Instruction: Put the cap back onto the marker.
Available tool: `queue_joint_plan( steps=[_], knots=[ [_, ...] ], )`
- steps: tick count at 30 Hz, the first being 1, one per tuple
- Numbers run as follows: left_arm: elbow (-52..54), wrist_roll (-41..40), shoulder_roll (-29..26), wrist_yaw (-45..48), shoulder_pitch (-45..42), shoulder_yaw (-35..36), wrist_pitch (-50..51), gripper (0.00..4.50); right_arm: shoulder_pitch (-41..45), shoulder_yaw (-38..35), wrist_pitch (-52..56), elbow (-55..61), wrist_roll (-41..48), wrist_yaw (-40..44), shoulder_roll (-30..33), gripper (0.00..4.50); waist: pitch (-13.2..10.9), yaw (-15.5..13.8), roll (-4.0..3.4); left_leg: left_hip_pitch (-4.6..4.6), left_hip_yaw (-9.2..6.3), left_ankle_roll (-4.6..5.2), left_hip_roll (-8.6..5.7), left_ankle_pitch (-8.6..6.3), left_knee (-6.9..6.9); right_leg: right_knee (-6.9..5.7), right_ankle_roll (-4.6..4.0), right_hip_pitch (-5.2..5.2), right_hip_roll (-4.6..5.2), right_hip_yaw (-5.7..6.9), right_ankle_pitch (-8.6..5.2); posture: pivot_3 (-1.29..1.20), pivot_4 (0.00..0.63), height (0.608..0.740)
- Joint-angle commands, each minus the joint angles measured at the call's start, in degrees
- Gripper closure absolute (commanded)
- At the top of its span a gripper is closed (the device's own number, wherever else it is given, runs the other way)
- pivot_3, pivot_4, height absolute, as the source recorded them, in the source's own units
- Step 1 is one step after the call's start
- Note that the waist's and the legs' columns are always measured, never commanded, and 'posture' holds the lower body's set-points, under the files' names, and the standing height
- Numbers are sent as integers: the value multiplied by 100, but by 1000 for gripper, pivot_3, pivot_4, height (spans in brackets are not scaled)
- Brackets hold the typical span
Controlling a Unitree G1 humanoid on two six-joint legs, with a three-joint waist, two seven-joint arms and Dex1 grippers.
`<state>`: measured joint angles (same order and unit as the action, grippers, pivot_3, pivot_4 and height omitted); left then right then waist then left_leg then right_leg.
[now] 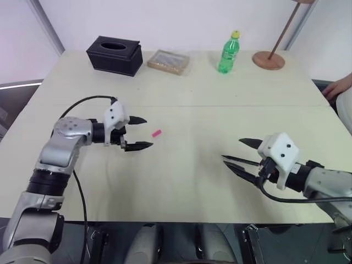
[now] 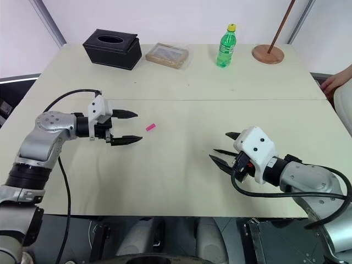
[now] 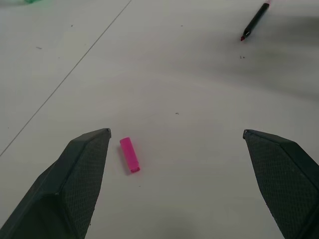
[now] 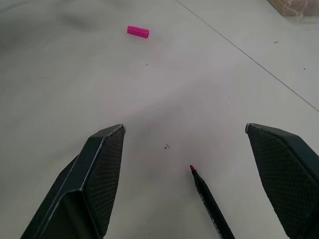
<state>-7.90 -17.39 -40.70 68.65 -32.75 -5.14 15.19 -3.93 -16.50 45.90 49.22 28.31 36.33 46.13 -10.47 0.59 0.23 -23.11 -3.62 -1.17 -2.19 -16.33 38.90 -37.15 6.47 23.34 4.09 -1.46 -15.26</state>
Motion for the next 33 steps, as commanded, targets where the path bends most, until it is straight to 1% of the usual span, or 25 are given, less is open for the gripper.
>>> queue_joint_plan(
  steps=[1, 5, 13, 25, 29, 33],
  knots=[
    [62, 19, -2, -17, -75, 104, -118, 46, -12, -48, -13, 266, 39, -69, 51, 542, 0, -1, 0, 0, 0, 0, 0, 0, 0, 0, 0, 0, 0, 0, 0, 0, 150, 740],
    [-53, -16, 98, -96, -215, 147, -44, 46, -117, -116, 13, 326, 33, -125, 64, 542, 0, -7, 0, 0, 0, 0, 0, 0, 0, 0, 0, -1, 0, 0, 0, 0, 150, 740],
    [-431, 197, 249, -46, -307, 45, -415, 46, -145, -192, -1, 329, 42, -134, 103, 542, -1, 0, 1, 0, 1, 0, 0, 0, 2, -1, 0, 0, -1, 1, 0, 0, 150, 740],
    [-903, 425, 385, -1, -534, -26, -597, 46, -246, -323, 91, 432, 61, -161, 142, 542, -1, 0, 3, -1, 1, 0, -1, 0, 4, -2, 1, 0, 0, 1, 0, 0, 150, 740],
    [-1220, 579, 493, -132, -679, -58, -684, 46, -213, -267, 136, 473, 66, -240, 112, 542, -1, -3, 3, -1, 1, 0, 0, 0, 4, -2, 1, 0, -1, 1, 0, 0, 150, 740],
    [-1880, 783, 773, -606, -822, -6, -709, 46, -211, -213, 123, 488, 38, -323, 83, 542, -1, -17, 4, -2, 1, 1, -3, 0, 7, -1, 2, -1, 0, 2, 1, 0, 150, 740]
  ],
)
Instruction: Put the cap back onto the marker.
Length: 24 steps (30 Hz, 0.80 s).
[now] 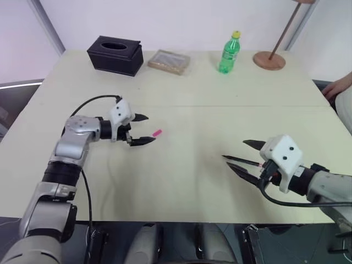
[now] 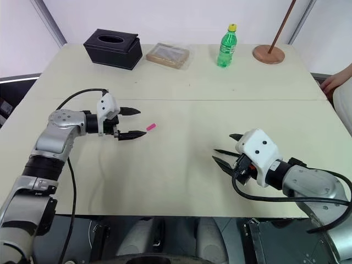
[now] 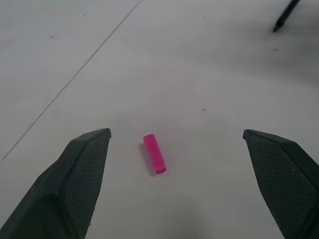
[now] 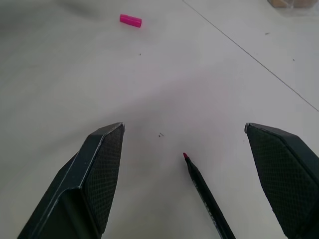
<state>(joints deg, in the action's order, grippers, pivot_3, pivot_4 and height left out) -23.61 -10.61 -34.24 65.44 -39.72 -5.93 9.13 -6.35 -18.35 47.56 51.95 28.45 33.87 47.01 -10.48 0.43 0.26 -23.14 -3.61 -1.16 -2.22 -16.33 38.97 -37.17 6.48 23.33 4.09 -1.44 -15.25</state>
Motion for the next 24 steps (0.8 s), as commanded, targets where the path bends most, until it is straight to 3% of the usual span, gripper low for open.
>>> queue_joint_plan(
  steps=[1, 13, 24],
  knots=[
    [-444, 176, 162, -330, -123, 41, -192, 46, 31, -15, -49, 219, 11, -104, -16, 542, 0, 5, 0, 0, 0, 0, -1, 0, 0, 0, 0, 0, 0, 0, 0, 0, 150, 740],
    [-2055, 754, 788, -816, -596, -114, -1069, 46, -146, 167, -19, 511, -128, -683, -312, 542, -1, 4, 4, -3, 0, 1, -2, 0, 2, -2, 1, 3, 0, 0, 0, 0, 150, 740],
    [-2348, 962, 1101, -961, -609, -178, -1315, 46, -360, 142, 25, 703, -142, -923, -404, 542, 2, -89, 5, 0, 1, 1, -3, 0, 7, -5, 2, 0, 1, 1, 1, 0, 150, 740]
  ],
)
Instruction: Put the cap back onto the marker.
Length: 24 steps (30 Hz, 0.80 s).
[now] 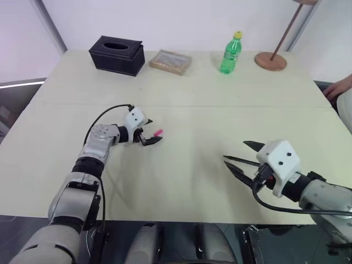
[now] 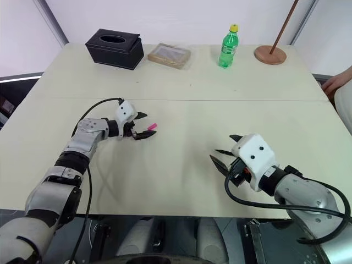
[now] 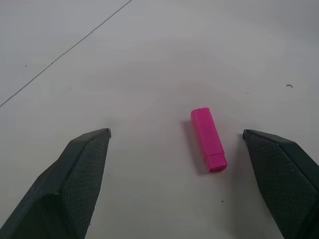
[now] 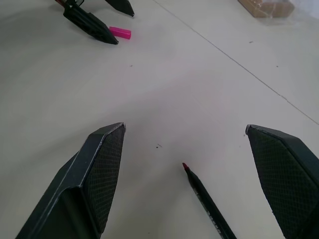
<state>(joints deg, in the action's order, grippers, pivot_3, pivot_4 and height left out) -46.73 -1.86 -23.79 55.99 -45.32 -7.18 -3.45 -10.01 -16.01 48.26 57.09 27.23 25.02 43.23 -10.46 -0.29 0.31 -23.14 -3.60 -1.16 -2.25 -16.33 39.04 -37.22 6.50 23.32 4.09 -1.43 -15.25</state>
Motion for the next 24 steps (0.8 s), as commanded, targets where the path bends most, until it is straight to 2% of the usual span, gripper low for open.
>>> queue_joint_plan(
  steps=[1, 7, 8, 10, 12, 17, 24],
  knots=[
    [-49, 115, 64, -31, -44, -67, -72, 46, 2, -105, -52, 181, -20, -34, -20, 542, 0, -32, 0, 0, 0, 0, -1, 0, 1, 0, 0, -1, 0, 0, 0, 0, 150, 740],
    [-94, 237, 89, -161, -16, -129, -172, 46, 27, -66, -64, 165, -34, -48, -11, 542, 1, -43, 1, 1, 0, 0, -1, 0, 2, 0, 0, -3, 0, 0, 0, 0, 150, 740],
    [-83, 252, 93, -174, -6, -137, -199, 284, 37, -62, -65, 158, -35, -47, -7, 542, 2, -45, 1, 4, 0, 0, -1, 0, 2, 0, 0, -6, 0, 1, 0, 0, 150, 740],
    [-57, 254, 105, -170, 17, -142, -215, 866, 44, -66, -71, 146, -32, -35, 2, 542, 2, -47, 2, 9, 0, 0, -1, 0, 2, 0, 0, -13, 0, 1, 0, 0, 150, 740],
    [-57, 253, 110, -164, 27, -143, -230, 1774, 50, -69, -74, 137, -32, -25, 11, 542, 2, -45, 2, 12, 0, 0, -1, 0, 3, 0, 0, -16, 0, 1, 0, 0, 150, 740],
    [-136, 268, 97, -152, 44, -154, -269, 4427, 36, -82, -82, 135, -41, -17, 18, 542, 2, -25, 2, 18, 0, 0, 1, 0, 2, -2, 0, -18, -3, 0, 0, 0, 150, 740],
    [-321, 299, 25, -37, -14, -176, -366, 4480, -56, -111, -82, 178, -63, -58, -18, 542, 3, -21, 2, 21, 1, 0, 2, 0, 2, -3, 0, -19, -4, 0, 0, 0, 150, 740]
  ],
)
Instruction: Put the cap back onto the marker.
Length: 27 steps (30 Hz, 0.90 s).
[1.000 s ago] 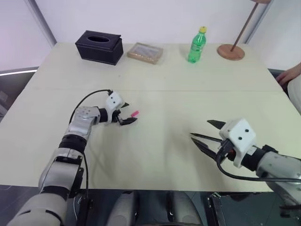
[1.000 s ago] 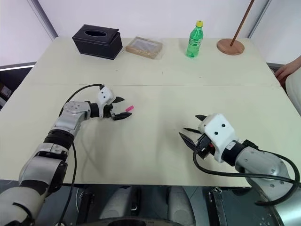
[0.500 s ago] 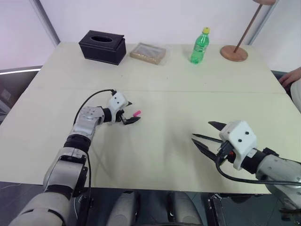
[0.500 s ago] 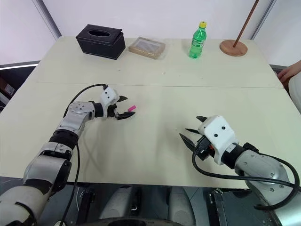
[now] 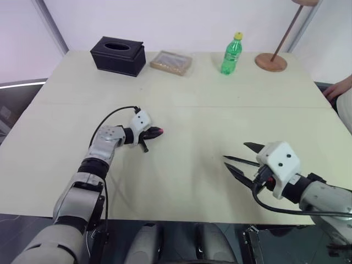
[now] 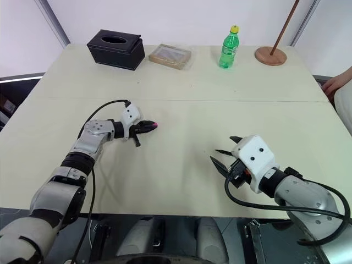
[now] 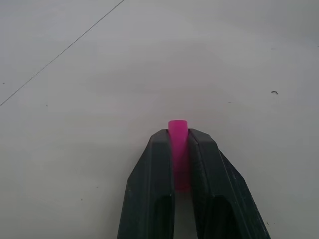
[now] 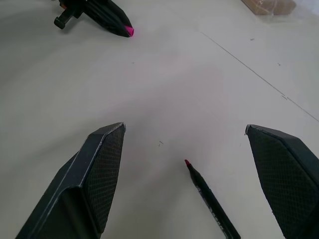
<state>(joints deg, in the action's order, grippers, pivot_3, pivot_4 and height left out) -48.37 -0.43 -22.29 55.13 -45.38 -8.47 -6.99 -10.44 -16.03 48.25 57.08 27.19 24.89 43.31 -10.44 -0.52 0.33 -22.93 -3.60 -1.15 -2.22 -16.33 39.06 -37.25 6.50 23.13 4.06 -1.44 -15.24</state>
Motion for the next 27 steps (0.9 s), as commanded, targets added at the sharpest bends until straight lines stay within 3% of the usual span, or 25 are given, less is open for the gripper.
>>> queue_joint_plan(
  steps=[1, 9, 11, 14, 20, 27],
  knots=[
    [-143, 133, -138, 130, -24, -47, -64, 4480, -26, -108, -88, 178, -66, -46, -28, 542, 0, 6, 0, 1, 0, 0, 0, 0, 0, 0, 0, -1, 0, 0, 0, 0, 150, 740],
    [496, -254, -387, 1316, -353, 32, -116, 4480, -281, -514, -279, -153, 30, 427, 144, 542, -4, 8, 7, -4, 2, 1, 1, -1, -2, 2, 0, 2, -1, 0, 0, 0, 150, 740],
    [953, -432, -511, 1813, -346, 18, 40, 4480, -239, -872, -377, -528, 530, 672, -135, 542, -8, -10, 14, -6, 1, 1, 0, -1, 0, 3, 0, 1, -1, 0, 0, 0, 150, 740],
    [1666, -584, -724, 2450, -190, -120, 171, 4480, -261, -1011, -659, -1109, 561, 1153, -19, 542, -8, 0, 12, -7, 4, 4, 0, -3, 0, 4, 0, 1, 1, -1, 0, 0, 150, 740],
    [2083, -643, -745, 2415, -252, -84, 428, 4480, 206, -884, -1021, -2233, 654, 1674, 65, 542, -7, 17, 11, -4, 5, 6, 2, -4, 0, 3, 0, 1, 0, -2, 0, 0, 150, 740],
    [2454, -678, -850, 2292, -121, -19, 584, 4480, 690, -25, -1971, -3570, -193, 2202, 317, 542, -8, 35, 10, -4, 6, 6, 4, -4, -2, 3, -1, 4, -2, -2, -1, 0, 150, 740]
  ],
)
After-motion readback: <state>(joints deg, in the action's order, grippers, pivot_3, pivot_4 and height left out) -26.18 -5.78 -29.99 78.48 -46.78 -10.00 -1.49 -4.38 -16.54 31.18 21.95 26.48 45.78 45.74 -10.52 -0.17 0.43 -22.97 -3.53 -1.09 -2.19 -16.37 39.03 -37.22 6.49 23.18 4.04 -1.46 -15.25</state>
